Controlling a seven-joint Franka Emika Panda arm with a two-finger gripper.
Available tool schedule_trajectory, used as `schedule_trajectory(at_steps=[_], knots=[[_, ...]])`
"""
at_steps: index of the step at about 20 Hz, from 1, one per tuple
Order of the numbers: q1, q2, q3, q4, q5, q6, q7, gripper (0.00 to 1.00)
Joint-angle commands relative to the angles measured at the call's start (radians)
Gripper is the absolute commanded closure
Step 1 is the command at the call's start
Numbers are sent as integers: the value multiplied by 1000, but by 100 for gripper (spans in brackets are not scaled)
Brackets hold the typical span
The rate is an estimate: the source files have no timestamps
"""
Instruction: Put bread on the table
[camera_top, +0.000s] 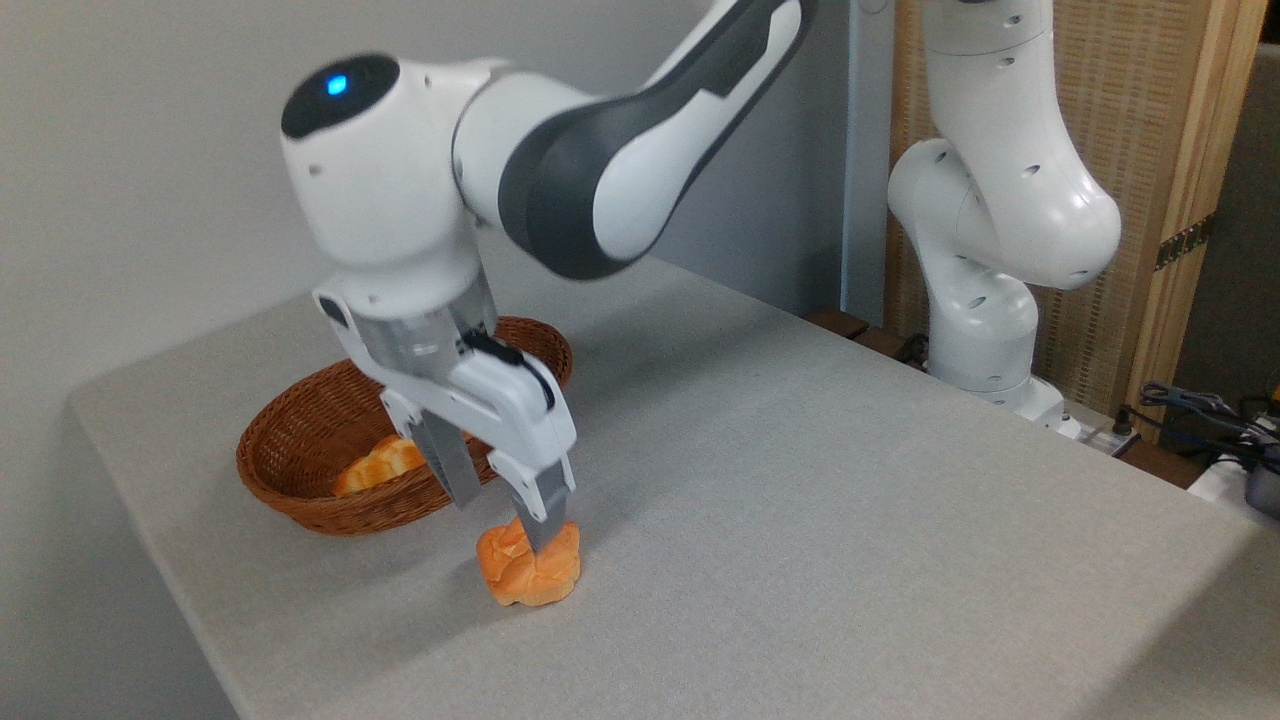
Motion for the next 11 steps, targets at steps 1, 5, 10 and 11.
schedule_trajectory(at_steps=[1, 5, 10, 11], knots=[[-13, -72, -1, 19, 29, -19, 55, 0], [-15, -80, -38, 51, 108, -10, 57, 0], [-13, -75, -38, 54, 118, 33, 60, 0], [-13, -75, -38, 52, 116, 33, 60, 0]])
